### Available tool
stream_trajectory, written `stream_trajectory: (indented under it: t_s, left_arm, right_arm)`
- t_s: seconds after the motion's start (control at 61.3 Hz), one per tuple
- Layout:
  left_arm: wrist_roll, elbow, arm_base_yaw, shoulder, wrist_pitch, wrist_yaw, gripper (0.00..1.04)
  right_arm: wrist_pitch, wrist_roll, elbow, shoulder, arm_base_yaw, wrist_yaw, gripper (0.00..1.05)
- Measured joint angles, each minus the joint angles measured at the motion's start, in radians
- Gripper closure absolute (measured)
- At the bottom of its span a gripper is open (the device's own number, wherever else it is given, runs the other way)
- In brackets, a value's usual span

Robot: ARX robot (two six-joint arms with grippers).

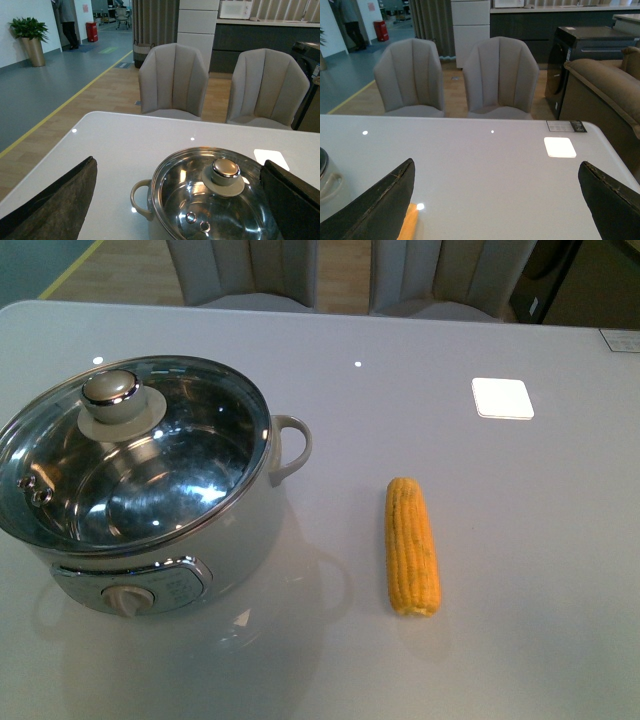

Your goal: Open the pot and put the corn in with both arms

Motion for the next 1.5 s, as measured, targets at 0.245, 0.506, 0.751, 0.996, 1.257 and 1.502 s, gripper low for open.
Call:
stream_trajectory:
  t_s: [0.245,0.506,0.751,0.996,1.257,1.502]
  left_arm:
    - [0.000,0.000,0.000,0.000,0.000,0.000,0.07]
    - [0.000,0.000,0.000,0.000,0.000,0.000,0.07]
    - [-0.191,0.123,-0.039,0.277,-0.155,0.026,0.07]
    - [-0.198,0.249,-0.124,0.677,0.170,0.040,0.07]
    - [-0.113,0.361,-0.244,1.376,0.766,-0.063,0.07]
    - [-0.124,0.448,-0.266,1.702,0.946,-0.109,0.07]
  right_arm:
    - [0.000,0.000,0.000,0.000,0.000,0.000,0.09]
    - [0.000,0.000,0.000,0.000,0.000,0.000,0.09]
    - [0.000,0.000,0.000,0.000,0.000,0.000,0.09]
    - [0.000,0.000,0.000,0.000,0.000,0.000,0.09]
    - [0.000,0.000,0.000,0.000,0.000,0.000,0.09]
    - [0.000,0.000,0.000,0.000,0.000,0.000,0.09]
